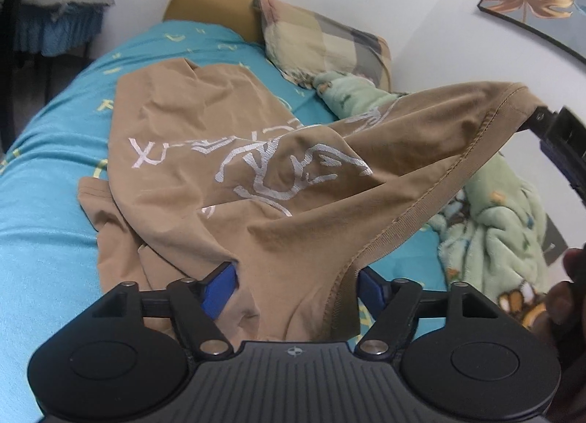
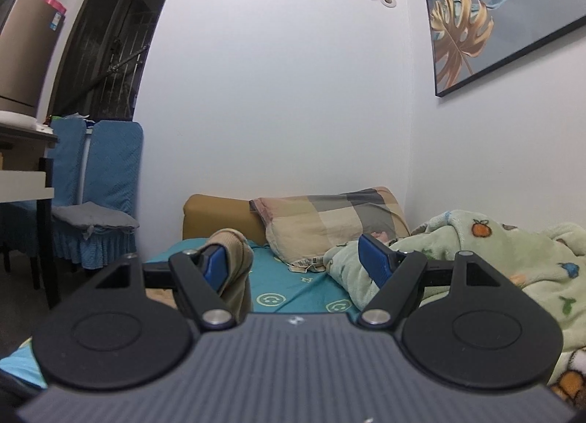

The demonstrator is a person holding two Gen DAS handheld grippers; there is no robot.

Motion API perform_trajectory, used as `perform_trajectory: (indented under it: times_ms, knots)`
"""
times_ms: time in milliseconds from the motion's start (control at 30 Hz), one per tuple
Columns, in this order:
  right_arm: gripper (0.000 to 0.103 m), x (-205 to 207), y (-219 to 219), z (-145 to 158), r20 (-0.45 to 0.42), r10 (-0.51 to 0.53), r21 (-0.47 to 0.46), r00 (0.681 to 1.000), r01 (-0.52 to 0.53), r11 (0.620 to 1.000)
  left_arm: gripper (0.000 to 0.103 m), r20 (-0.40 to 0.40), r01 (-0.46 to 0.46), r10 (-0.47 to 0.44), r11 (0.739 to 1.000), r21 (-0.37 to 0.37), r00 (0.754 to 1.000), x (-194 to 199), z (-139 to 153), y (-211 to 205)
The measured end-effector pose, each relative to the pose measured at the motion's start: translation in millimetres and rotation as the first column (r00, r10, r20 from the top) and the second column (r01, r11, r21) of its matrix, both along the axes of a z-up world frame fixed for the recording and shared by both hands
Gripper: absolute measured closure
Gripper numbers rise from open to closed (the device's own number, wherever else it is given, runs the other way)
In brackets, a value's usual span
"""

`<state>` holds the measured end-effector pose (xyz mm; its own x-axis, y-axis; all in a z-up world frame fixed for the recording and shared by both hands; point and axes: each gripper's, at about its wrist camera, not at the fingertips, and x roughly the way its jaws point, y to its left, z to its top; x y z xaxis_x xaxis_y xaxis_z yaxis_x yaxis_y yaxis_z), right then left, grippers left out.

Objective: Fold clothes
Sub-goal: 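Lift the T-shirt with both grippers and shake it out in the air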

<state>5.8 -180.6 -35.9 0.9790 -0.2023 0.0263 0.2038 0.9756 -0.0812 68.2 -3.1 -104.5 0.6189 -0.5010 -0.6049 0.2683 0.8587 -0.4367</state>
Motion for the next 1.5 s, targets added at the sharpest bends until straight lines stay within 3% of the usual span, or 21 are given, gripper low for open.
perform_trajectory:
  times_ms: [100,267,533,633,733,867,1133,1233,1367,1433,1500]
  knots:
    - [0.028,-2,-3,0,0.006,-0.013,0.018,1.0,0.013,1.0,0.024,0.042,-0.025,0.024,0.999,0.041,0.999,-6,-3,-9]
    - [0.028,-6,-7,2,0.022,-0.029,0.046,0.999,0.028,0.999,0.024,0.13,-0.003,-0.011,0.994,0.107,0.992,-19,1,-29]
    - [0.028,-11,-14,5,0.013,-0.049,0.075,0.999,0.047,0.996,0.021,0.211,0.002,-0.035,0.988,0.157,0.977,-26,-3,-60]
    - [0.028,-11,-21,7,-0.001,-0.057,0.106,0.998,0.057,0.993,0.02,0.253,-0.008,-0.049,0.976,0.218,0.966,-28,-5,-67]
    - [0.028,-12,-25,7,0.0,-0.059,0.131,0.998,0.058,0.99,0.019,0.29,-0.074,-0.011,0.957,0.282,0.957,-28,-5,-68]
    - [0.028,-13,-28,8,0.003,-0.067,0.13,0.998,0.066,0.989,0.013,0.287,-0.179,0.091,0.938,0.297,0.954,-30,-1,-49]
    - [0.028,-13,-34,8,-0.003,-0.053,0.158,0.999,0.053,0.986,0.003,0.259,-0.296,0.234,0.925,0.237,0.937,-51,16,-11]
    - [0.028,-17,-32,10,0.019,-0.041,0.144,0.999,0.038,0.989,0.002,0.233,-0.275,0.211,0.917,0.288,0.949,-51,12,-19]
    - [0.028,-16,-36,9,0.04,-0.086,0.106,0.995,0.082,0.991,0.002,0.171,-0.258,0.204,0.875,0.409,0.964,-51,0,-25]
    - [0.028,-14,-41,8,0.038,-0.108,0.106,0.993,0.104,0.989,0.002,0.129,-0.28,0.25,0.884,0.373,0.96,-52,0,-13]
    - [0.028,-9,-47,5,0.009,-0.124,0.116,0.992,0.122,0.986,0.002,0.152,-0.364,0.332,0.882,0.3,0.931,-60,12,7]
